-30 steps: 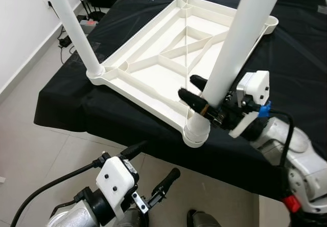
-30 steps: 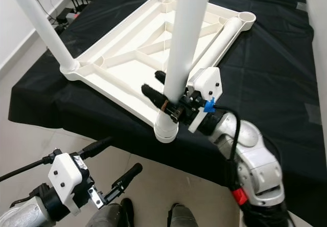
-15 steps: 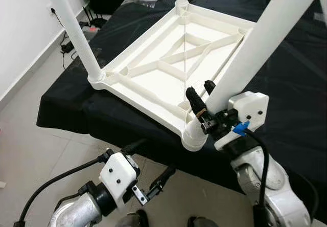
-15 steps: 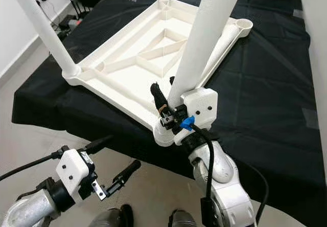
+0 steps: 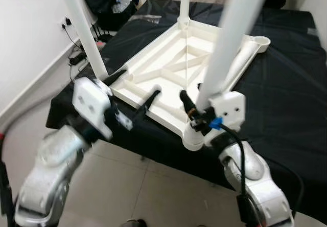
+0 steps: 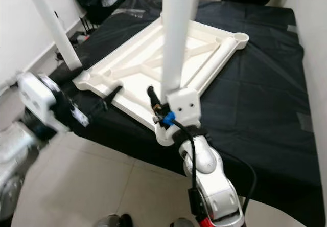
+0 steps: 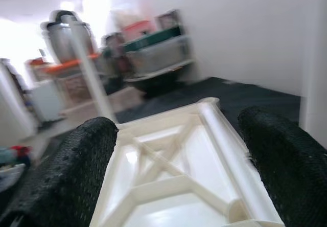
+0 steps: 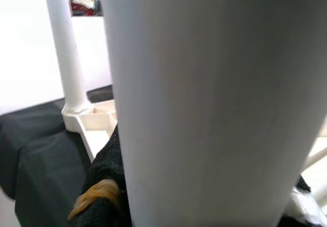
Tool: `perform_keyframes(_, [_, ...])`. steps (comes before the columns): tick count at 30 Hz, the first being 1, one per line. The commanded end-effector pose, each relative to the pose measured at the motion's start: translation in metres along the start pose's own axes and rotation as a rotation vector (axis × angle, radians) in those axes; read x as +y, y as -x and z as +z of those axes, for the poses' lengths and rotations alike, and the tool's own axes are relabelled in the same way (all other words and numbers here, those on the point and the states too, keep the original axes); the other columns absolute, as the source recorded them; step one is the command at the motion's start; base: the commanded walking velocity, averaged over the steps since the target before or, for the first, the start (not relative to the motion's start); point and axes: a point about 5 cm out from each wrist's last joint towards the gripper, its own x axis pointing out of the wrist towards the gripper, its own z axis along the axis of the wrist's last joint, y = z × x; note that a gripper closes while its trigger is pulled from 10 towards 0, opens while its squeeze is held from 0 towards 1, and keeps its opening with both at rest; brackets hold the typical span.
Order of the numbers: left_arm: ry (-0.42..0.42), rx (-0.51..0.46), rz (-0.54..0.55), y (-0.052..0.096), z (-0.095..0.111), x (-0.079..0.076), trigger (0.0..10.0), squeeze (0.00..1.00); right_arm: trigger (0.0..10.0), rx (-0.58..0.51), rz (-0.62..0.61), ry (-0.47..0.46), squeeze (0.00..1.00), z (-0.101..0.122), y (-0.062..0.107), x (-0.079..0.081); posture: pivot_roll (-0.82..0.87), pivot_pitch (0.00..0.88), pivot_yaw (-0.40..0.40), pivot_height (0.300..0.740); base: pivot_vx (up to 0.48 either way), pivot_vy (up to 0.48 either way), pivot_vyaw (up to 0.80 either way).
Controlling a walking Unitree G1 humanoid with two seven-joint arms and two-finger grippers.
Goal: Building children table
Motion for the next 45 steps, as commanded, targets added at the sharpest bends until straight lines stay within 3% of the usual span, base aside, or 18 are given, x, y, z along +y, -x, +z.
perform_keyframes(1, [0.003, -0.030, -0.020, -0.008, 0.009, 0.004, 10.0, 0.00, 10.0, 0.087, 0.041, 0.013, 0.00, -0.016, -0.003, 0.004, -0.03, 0.125, 0.013, 0.740, 0.000, 0.000, 0.00])
perform_keyframes(4, [0.027, -0.091, -0.082, -0.022, 0.022, 0.001, 10.0, 0.00, 10.0, 0.094, 0.093, 0.040, 0.00, -0.014, -0.010, 0.007, -0.04, 0.130, 0.006, 0.740, 0.000, 0.000, 0.00])
perform_keyframes(17, [0.093, -0.105, -0.165, -0.038, 0.029, -0.004, 10.0, 0.00, 10.0, 0.120, 0.117, 0.023, 0.00, -0.016, -0.022, 0.004, -0.05, 0.130, -0.005, 0.740, 0.000, 0.000, 0.00])
perform_keyframes(19, [0.110, -0.098, -0.173, -0.039, 0.028, -0.005, 10.0, 0.00, 10.0, 0.116, 0.101, -0.024, 0.00, -0.016, -0.027, -0.002, -0.05, 0.133, -0.005, 0.740, 0.000, 0.000, 0.00])
perform_keyframes(22, [0.154, -0.066, -0.161, -0.033, 0.022, -0.008, 10.0, 0.00, 10.0, 0.012, 0.155, -0.157, 0.00, -0.001, -0.038, -0.016, -0.04, 0.140, -0.003, 0.740, 0.000, 0.000, 0.00])
perform_keyframes(29, [0.251, 0.000, -0.077, -0.016, 0.008, -0.012, 10.0, 0.00, 10.0, -0.129, 0.121, -0.206, 0.00, 0.027, -0.053, -0.070, -0.03, 0.146, -0.009, 0.740, 0.000, 0.000, 0.00])
perform_keyframes(33, [0.265, 0.035, -0.067, -0.010, 0.002, -0.020, 10.0, 0.00, 10.0, -0.171, 0.175, -0.204, 0.00, 0.036, -0.055, -0.076, -0.03, 0.149, -0.015, 0.740, 0.000, 0.000, 0.00])
perform_keyframes(35, [0.263, 0.046, -0.061, -0.009, 0.001, -0.025, 10.0, 0.00, 10.0, -0.173, 0.305, -0.152, 0.00, 0.040, -0.055, -0.072, -0.02, 0.146, -0.019, 0.740, 0.000, 0.000, 0.00])
perform_keyframes(36, [0.263, 0.046, -0.061, -0.009, 0.001, -0.025, 10.0, 0.00, 10.0, -0.173, 0.305, -0.152, 0.00, 0.040, -0.055, -0.072, -0.02, 0.146, -0.019, 0.740, 0.000, 0.000, 0.00])
perform_keyframes(38, [0.234, 0.019, -0.055, -0.017, 0.006, -0.022, 10.0, 0.00, 10.0, -0.132, 0.415, -0.071, 0.00, 0.039, -0.054, -0.065, -0.02, 0.140, -0.020, 0.740, 0.000, 0.000, 0.00])
perform_keyframes(42, [0.189, -0.030, -0.063, -0.033, 0.015, -0.017, 10.0, 0.00, 10.0, -0.123, 0.435, -0.024, 0.00, 0.040, -0.059, -0.062, -0.02, 0.131, -0.023, 0.740, 0.000, 0.000, 0.00])
perform_keyframes(44, [0.159, -0.079, -0.089, -0.048, 0.022, -0.016, 10.0, 0.00, 10.0, -0.134, 0.436, -0.017, 0.00, 0.043, -0.064, -0.057, -0.02, 0.114, -0.024, 0.740, 0.000, 0.000, 0.00])
perform_keyframes(45, [0.143, -0.135, -0.128, -0.063, 0.029, -0.017, 10.0, 0.00, 10.0, -0.147, 0.441, -0.017, 0.00, 0.045, -0.068, -0.050, -0.02, 0.100, -0.024, 0.740, 0.000, 0.000, 0.00])
